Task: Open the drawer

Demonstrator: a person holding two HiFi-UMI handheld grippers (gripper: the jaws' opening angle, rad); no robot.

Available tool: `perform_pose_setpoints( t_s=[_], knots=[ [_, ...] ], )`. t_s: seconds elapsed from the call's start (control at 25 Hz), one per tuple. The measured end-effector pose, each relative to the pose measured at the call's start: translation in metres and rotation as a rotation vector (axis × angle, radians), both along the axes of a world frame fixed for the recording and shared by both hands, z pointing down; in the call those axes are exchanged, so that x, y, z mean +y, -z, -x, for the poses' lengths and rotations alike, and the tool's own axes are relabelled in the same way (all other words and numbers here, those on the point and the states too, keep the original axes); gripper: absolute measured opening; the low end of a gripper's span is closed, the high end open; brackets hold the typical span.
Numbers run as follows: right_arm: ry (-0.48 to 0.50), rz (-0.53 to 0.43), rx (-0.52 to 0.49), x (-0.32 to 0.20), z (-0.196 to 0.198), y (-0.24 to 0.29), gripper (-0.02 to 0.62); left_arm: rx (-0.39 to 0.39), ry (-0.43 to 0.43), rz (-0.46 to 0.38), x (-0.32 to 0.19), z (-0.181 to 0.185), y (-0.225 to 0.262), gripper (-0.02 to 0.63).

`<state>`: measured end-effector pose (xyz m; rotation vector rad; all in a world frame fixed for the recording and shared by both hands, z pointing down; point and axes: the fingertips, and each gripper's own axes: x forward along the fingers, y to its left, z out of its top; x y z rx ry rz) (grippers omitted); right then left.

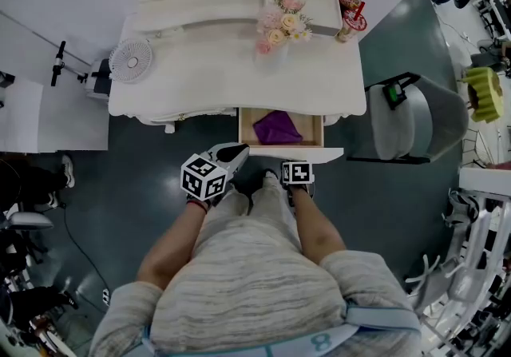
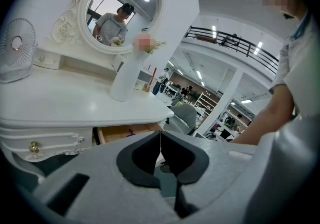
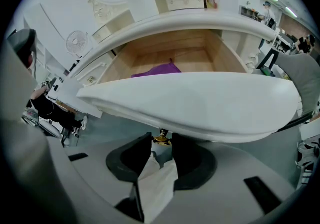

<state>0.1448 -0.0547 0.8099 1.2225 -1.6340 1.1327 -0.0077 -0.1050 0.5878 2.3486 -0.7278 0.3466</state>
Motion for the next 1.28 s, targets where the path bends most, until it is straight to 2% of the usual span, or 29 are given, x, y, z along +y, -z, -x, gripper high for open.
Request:
perform_pose_setpoints(
  t_s=[1.28],
  knots=[
    [0.067,0.024,0.015,0.041,0.001,-0.001,0.126,0.009,-0.037,0.003,0.009,-0.001,-0.003,0.014]
  ],
)
